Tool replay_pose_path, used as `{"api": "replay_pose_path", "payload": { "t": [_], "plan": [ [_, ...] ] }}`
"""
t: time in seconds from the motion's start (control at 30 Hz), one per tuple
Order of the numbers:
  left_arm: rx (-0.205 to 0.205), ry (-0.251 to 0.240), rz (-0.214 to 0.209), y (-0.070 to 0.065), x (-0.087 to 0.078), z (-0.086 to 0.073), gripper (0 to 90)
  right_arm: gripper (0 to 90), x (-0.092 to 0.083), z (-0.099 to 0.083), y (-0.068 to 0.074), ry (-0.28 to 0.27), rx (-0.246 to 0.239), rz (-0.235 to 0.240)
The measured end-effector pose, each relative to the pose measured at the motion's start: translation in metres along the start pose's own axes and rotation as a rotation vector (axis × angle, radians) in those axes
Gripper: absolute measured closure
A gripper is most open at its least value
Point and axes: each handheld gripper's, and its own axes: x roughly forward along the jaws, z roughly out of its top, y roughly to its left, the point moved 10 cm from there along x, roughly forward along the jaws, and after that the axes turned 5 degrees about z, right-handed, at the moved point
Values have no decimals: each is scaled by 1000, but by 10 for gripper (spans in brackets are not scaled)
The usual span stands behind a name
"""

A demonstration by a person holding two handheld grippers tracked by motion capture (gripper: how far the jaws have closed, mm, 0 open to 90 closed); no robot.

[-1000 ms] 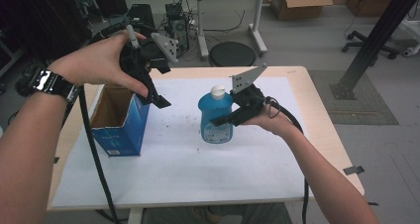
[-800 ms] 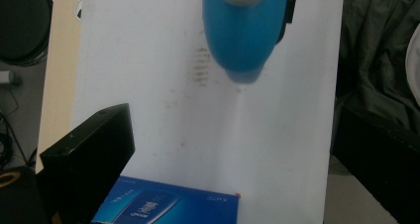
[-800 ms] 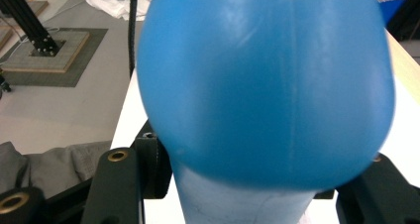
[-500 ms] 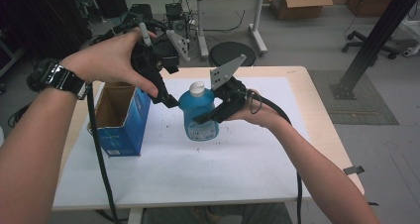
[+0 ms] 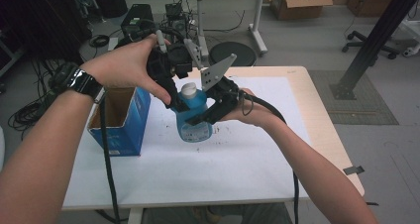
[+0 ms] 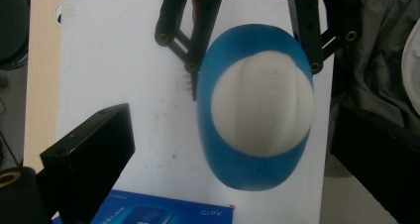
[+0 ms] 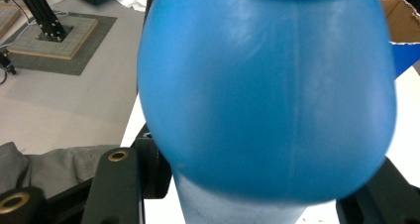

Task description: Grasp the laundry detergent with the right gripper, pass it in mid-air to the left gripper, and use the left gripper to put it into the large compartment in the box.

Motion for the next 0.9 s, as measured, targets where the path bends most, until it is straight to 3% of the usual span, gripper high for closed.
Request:
{"api": "replay_pose_path", "payload": {
  "t": [0.43, 0.9],
  "plan": [
    [10, 0, -12, -1, 10, 5, 59, 432, -3, 1, 0, -1, 2, -4],
    [20, 4, -27, -2, 10, 5, 165, 432, -1, 0, 0, 6, 1, -3]
  ]
}}
